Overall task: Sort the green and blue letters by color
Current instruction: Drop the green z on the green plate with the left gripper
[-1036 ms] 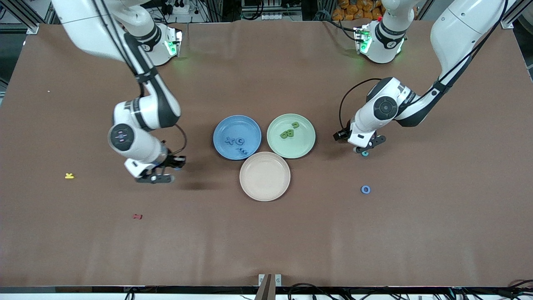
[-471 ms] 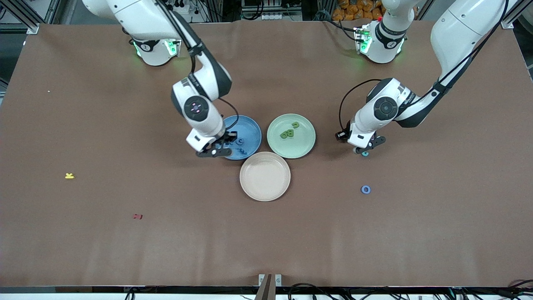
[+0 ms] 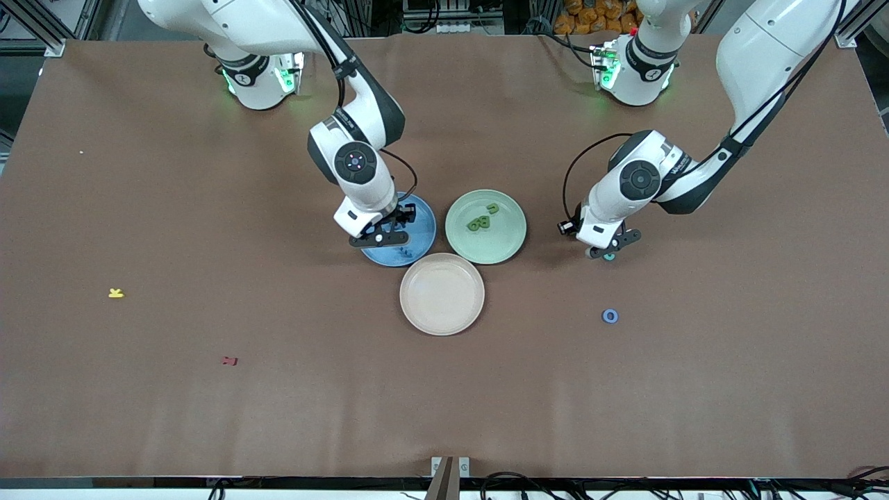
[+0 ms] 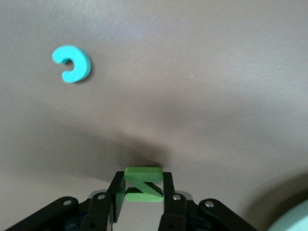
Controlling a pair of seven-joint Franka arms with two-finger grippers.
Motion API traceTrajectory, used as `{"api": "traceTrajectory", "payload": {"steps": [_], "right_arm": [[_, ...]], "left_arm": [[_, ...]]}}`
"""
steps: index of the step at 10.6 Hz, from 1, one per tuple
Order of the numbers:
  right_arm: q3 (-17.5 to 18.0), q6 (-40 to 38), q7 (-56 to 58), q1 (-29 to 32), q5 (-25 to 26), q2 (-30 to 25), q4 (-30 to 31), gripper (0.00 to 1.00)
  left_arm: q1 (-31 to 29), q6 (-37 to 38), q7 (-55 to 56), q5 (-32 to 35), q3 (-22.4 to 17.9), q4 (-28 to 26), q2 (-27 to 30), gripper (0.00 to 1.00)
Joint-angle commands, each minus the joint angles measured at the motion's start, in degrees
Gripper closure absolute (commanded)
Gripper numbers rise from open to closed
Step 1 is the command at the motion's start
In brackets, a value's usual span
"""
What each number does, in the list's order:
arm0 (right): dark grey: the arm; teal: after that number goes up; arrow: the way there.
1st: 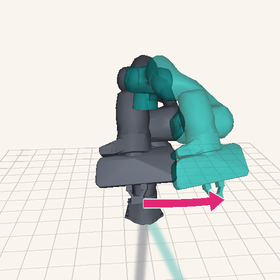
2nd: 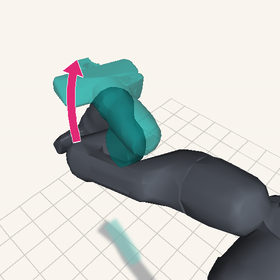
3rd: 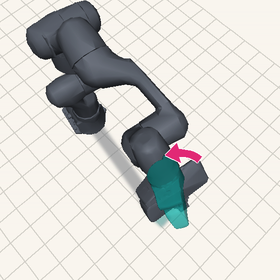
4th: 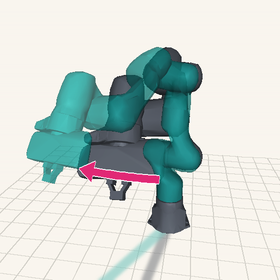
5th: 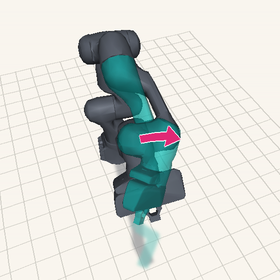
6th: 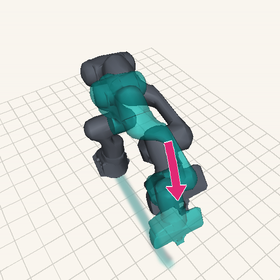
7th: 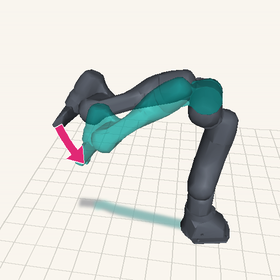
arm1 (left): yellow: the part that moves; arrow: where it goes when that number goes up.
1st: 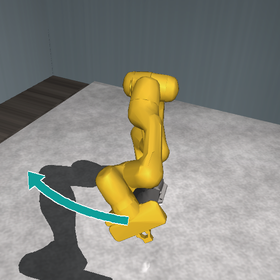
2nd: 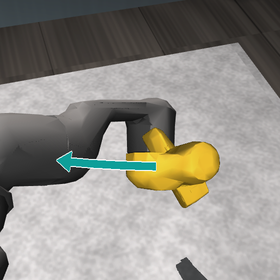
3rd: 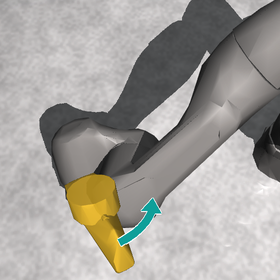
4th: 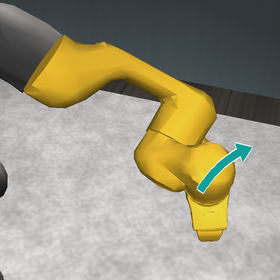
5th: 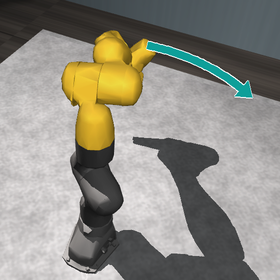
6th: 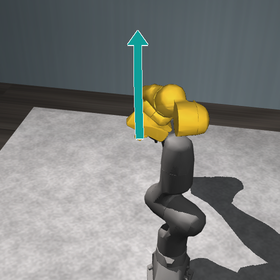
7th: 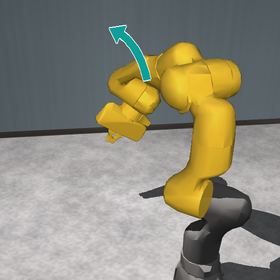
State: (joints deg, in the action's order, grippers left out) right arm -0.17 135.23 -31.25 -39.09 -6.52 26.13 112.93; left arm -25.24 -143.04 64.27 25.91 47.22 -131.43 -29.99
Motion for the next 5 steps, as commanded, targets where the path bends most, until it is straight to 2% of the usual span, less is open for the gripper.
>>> {"api": "traceTrajectory", "payload": {"steps": [1, 3, 5], "right_arm": [[0.1, -0.6, 2.2, 7.2, -0.4, -2.7, 1.2, 0.0], [0.1, -0.6, 9.5, 15.7, -0.3, -3.5, 1.0, 0.0], [-0.1, -0.5, 16.1, 23.7, -0.1, -3.4, -0.1, 0.0]], "left_arm": [[0.9, 9.8, 0.7, 1.2, 4.2, 8.3, 1.4, 1.0], [1.9, 12.1, 0.9, 0.6, 6.8, 12.5, 0.9, 1.0], [6.8, 12.1, 0.9, 0.2, 7.0, 14.3, -0.5, 1.0]]}}
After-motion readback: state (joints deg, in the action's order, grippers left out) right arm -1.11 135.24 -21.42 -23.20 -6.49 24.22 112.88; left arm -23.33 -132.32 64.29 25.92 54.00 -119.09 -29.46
